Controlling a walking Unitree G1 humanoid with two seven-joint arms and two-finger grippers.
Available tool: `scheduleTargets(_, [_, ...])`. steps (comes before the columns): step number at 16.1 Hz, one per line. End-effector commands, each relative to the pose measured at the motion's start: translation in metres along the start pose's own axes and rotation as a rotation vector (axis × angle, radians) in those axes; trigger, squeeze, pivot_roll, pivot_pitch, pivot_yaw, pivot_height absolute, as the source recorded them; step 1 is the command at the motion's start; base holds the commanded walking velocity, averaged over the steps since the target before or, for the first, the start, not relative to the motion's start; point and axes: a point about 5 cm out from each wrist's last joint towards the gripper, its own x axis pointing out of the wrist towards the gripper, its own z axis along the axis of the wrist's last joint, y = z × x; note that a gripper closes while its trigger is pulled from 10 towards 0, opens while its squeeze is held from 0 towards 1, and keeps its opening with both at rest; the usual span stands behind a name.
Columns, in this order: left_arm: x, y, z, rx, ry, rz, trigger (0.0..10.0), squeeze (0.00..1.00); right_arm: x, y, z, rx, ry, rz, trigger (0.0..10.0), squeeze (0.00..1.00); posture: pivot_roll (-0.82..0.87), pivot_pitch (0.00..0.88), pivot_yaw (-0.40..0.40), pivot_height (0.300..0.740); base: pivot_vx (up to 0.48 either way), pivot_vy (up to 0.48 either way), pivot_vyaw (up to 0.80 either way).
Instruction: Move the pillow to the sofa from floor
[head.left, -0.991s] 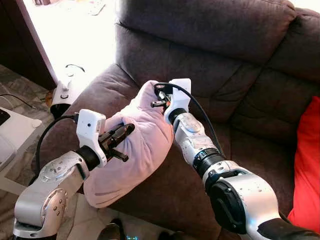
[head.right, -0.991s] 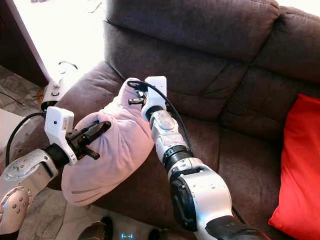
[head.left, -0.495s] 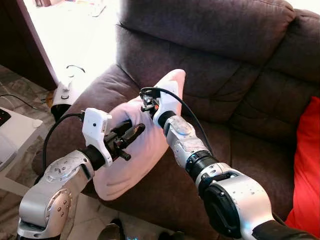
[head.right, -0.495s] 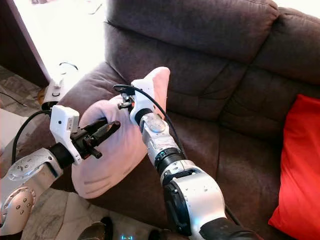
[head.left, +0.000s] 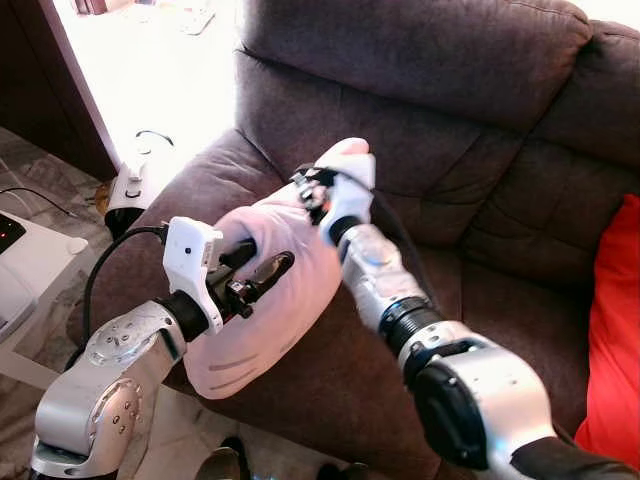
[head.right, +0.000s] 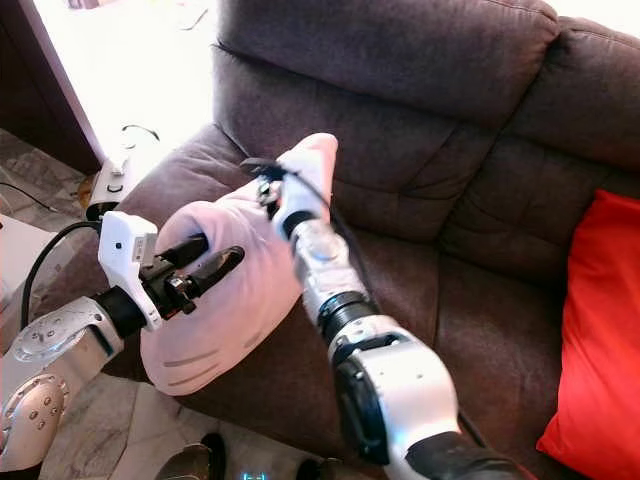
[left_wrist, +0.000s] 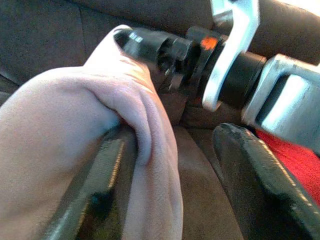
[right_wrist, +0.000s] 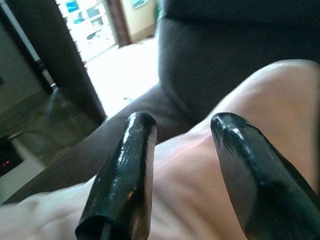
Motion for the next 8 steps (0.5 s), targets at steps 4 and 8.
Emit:
scheduleTargets(4, [-0.001, 0.004, -0.009, 0.05, 0.07, 0.03, 10.0, 0.0, 0.003, -0.026, 0.032, -0.007, -0.124, -0.146, 10.0, 0.0, 0.21, 0.205, -0.175, 0.74, 0.0, 0.0, 0.0])
scheduleTargets(8, [-0.001, 0.007, -0.012, 0.08, 0.114, 0.025, 10.0, 0.0, 0.002, -0.037, 0.047, -0.032, -0.194, -0.177, 10.0, 0.0, 0.2, 0.198, -0.171, 0.74, 0.0, 0.0, 0.0])
